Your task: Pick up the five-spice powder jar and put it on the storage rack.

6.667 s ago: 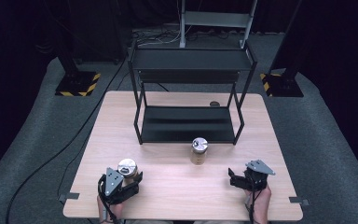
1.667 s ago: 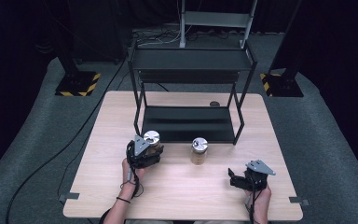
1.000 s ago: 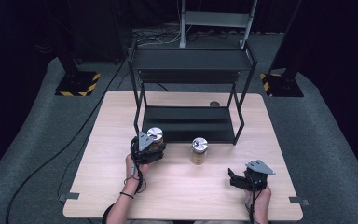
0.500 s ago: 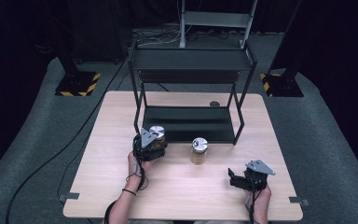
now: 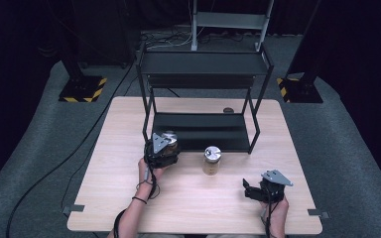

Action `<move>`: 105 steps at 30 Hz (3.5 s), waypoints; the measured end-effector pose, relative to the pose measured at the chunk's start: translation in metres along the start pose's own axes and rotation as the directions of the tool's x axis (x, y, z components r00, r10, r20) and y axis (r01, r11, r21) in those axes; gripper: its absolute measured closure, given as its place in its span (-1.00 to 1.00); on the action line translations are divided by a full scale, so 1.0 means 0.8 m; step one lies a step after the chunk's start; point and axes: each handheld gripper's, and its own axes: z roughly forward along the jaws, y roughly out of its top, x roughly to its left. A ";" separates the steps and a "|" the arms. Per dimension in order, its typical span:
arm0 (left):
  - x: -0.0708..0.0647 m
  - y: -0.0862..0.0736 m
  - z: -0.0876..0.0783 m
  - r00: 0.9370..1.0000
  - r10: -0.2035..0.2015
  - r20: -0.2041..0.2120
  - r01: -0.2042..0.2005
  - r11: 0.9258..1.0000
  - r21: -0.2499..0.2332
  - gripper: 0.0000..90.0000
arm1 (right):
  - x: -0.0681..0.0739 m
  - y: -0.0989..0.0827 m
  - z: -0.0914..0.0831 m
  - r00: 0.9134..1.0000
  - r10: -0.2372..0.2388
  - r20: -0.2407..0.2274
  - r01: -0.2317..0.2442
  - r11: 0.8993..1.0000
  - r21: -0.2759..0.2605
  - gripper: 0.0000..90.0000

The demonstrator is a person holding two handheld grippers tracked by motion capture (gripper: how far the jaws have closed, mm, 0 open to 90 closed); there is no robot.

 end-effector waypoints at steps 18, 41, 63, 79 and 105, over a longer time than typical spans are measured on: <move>0.003 0.009 0.015 1.000 -0.018 0.001 0.018 1.000 -0.004 -0.30 | 0.000 -0.001 0.000 1.000 -0.001 0.000 0.001 1.000 -0.002 -0.98; 0.008 0.023 0.049 0.998 -0.065 0.006 0.065 0.998 -0.016 -0.30 | 0.000 -0.001 0.000 1.000 -0.003 0.000 0.003 1.000 -0.004 -0.97; 0.006 0.029 0.081 0.995 -0.097 0.000 0.097 0.995 0.001 -0.30 | 0.000 -0.001 -0.001 1.000 -0.003 -0.002 0.003 1.000 -0.006 -0.97; 0.005 0.028 0.100 0.987 -0.158 -0.021 0.158 0.987 0.006 -0.30 | 0.000 -0.002 -0.001 1.000 -0.004 -0.005 0.004 1.000 -0.007 -0.97; -0.011 0.012 0.118 0.987 -0.147 -0.059 0.145 0.989 -0.040 -0.30 | 0.000 -0.001 -0.001 1.000 -0.006 -0.004 0.006 1.000 -0.005 -0.97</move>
